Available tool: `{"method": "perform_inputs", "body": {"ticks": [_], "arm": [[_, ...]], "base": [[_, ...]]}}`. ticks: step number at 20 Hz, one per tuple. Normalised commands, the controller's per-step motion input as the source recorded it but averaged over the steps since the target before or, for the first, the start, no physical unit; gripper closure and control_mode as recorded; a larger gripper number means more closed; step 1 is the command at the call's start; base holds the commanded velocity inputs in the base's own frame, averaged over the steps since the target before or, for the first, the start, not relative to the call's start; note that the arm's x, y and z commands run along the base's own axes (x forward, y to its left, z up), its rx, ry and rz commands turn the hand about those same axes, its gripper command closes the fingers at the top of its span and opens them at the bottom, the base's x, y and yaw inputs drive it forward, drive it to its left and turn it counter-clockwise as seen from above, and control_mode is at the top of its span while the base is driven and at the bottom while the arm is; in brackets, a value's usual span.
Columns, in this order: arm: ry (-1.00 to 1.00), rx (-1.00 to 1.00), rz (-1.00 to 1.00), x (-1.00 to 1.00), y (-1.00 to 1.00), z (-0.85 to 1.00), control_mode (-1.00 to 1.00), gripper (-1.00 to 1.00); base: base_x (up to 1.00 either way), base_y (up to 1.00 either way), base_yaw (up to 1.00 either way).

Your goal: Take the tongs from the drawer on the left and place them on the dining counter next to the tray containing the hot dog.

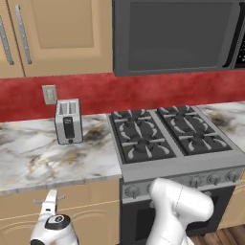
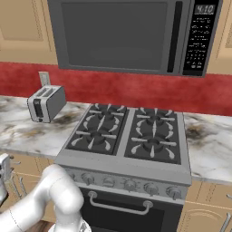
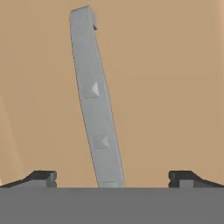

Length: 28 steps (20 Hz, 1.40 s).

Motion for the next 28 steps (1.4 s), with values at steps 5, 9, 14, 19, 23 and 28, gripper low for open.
{"method": "perform_inputs", "body": {"ticks": [5,9,14,19,23,28], "arm": [[0.00,0.00,0.00,0.36,0.12,-0.40,-1.00,-1.00],[-0.01,0.00,0.00,0.31,0.00,-0.32,-1.00,-1.00],[0.00,0.00,0.00,0.34,0.00,-0.23,-1.00,-1.00],[0.00,0.00,0.01,0.19,0.00,-0.17,-1.00,1.00],[0.00,0.00,0.00,0.00,0.00,0.00,-1.00,1.00],[0.00,0.00,0.00,0.00,0.00,0.00,-1.00,1.00]], "base": [[0.00,0.00,0.00],[0.00,0.00,0.00],[0.00,0.00,0.00],[0.00,0.00,0.00],[0.00,0.00,0.00],[0.00,0.00,0.00]]}}
